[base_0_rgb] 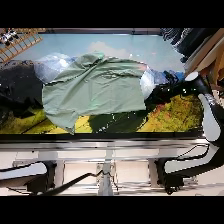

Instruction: Fold the clothes and pants, and hang the long-sleeved shirts on hangers.

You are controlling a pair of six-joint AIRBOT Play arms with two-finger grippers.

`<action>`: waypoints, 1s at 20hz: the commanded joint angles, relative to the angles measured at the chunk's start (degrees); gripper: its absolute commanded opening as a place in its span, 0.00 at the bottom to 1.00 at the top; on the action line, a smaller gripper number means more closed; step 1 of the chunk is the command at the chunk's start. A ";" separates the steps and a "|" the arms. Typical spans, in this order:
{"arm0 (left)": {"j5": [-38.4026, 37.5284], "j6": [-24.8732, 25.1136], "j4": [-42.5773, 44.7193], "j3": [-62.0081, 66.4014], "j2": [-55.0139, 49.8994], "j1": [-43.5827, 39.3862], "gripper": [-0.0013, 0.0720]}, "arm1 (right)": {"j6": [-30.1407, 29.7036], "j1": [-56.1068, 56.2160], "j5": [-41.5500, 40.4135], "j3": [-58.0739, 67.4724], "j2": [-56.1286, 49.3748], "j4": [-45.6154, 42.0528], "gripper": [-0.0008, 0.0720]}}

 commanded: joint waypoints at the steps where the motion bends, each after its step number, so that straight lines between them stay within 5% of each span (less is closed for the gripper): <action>1: 9.01 5.33 -2.45 -10.91 5.29 0.13 0.96 | -3.69 -0.52 -1.84 -5.53 -0.31 6.01 0.63; 13: 12.26 11.85 -7.56 -11.21 2.67 -1.31 0.92 | -5.68 -0.44 -5.22 -5.29 -3.56 0.94 0.62; 16: 12.66 11.82 -7.82 -11.23 0.24 -3.26 0.68 | -6.45 0.66 -4.37 -5.31 -4.59 1.22 0.56; 17: 12.63 11.85 -8.00 -11.21 -0.35 -4.07 0.53 | -7.04 1.33 -4.39 -5.31 -4.87 1.20 0.47; 19: 12.41 11.91 -7.93 -11.21 -0.66 -5.27 0.02 | -7.58 1.66 -5.38 -5.03 -4.63 1.27 0.19; 20: 11.93 12.07 -7.98 -11.02 -0.52 -5.25 0.03 | -7.54 1.38 -5.05 -4.55 -4.28 1.22 0.04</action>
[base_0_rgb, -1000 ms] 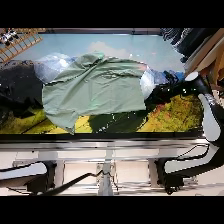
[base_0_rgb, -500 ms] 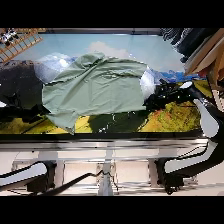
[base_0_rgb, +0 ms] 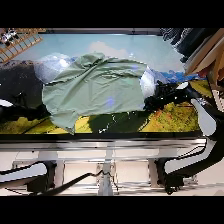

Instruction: Fold the clothes and pants, and hang the long-sleeved shirts on hangers.

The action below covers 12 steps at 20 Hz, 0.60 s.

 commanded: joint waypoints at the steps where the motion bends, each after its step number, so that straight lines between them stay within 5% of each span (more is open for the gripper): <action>1: -2.25 0.68 0.13 1.05 -0.28 -0.70 0.03 | -0.85 0.02 1.01 1.31 0.85 0.70 0.03; 3: -7.82 2.60 -1.20 4.55 1.51 0.87 0.03 | -1.11 -0.24 3.19 3.85 3.63 0.79 0.03; 6: -19.61 7.06 -14.75 14.60 6.64 5.25 0.02 | -1.18 -0.24 6.93 10.99 12.70 1.68 0.03; 9: -28.65 7.28 -39.47 27.63 12.13 11.28 0.03 | -0.17 -0.57 8.35 23.61 24.81 0.79 0.03; 12: -27.47 7.37 -77.48 38.77 17.57 17.49 0.03 | 2.60 -0.79 4.28 39.93 36.61 -2.80 0.03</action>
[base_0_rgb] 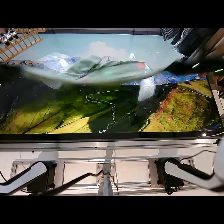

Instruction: Fold the clothes and pants, and hang the long-sleeved shirts on hangers.

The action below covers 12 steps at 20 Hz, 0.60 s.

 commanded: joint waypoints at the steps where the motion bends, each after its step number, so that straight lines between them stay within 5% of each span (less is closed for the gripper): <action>1: -0.96 0.87 -47.67 12.92 6.45 7.04 0.03 | 2.38 -0.15 -5.22 17.66 13.46 -3.52 0.03; 3: 4.09 1.38 -67.87 18.43 9.62 10.71 0.03 | 2.34 -0.15 -10.56 25.94 18.67 -4.90 0.03; 6: 10.38 3.41 -77.88 24.55 12.94 17.18 0.03 | 1.44 -0.15 -19.26 30.58 23.87 -5.35 0.03; 9: 11.98 3.39 -74.31 26.64 13.38 19.96 0.03 | 0.24 -0.15 -23.06 30.58 24.41 -5.51 0.03; 12: 11.91 1.27 -52.28 26.60 11.23 17.18 0.03 | 0.26 -0.15 -20.24 28.22 20.00 -4.17 0.03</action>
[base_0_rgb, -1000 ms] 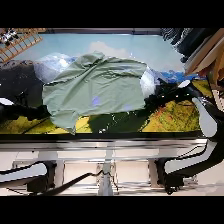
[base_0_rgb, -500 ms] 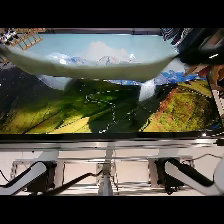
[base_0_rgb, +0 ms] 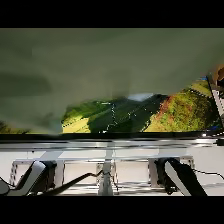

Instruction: Fold the clothes and pants, and hang the long-sleeved shirts on hangers.

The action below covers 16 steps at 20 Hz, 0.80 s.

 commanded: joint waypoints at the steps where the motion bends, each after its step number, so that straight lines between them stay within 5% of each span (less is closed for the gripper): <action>1: 1.57 -3.63 25.40 1.14 -2.03 -3.58 0.03 | -0.31 -0.02 1.49 -2.54 -4.48 1.88 0.03; 4: 2.10 -5.97 54.99 -2.56 -6.27 -17.05 0.03 | -0.15 2.45 7.67 -9.09 -14.14 3.17 0.03; 9: 13.73 -2.91 72.98 -20.28 -18.34 -33.62 0.03 | 0.55 10.84 4.83 -18.29 -34.23 -5.29 0.03; 12: 24.87 -1.20 74.27 -23.74 -32.00 -36.24 0.03 | 3.32 10.91 -4.57 -19.56 -47.54 -9.20 0.03; 16: 27.96 4.55 56.59 -23.74 -46.18 -36.76 0.03 | 4.00 11.06 -18.43 -19.45 -60.04 -8.20 0.03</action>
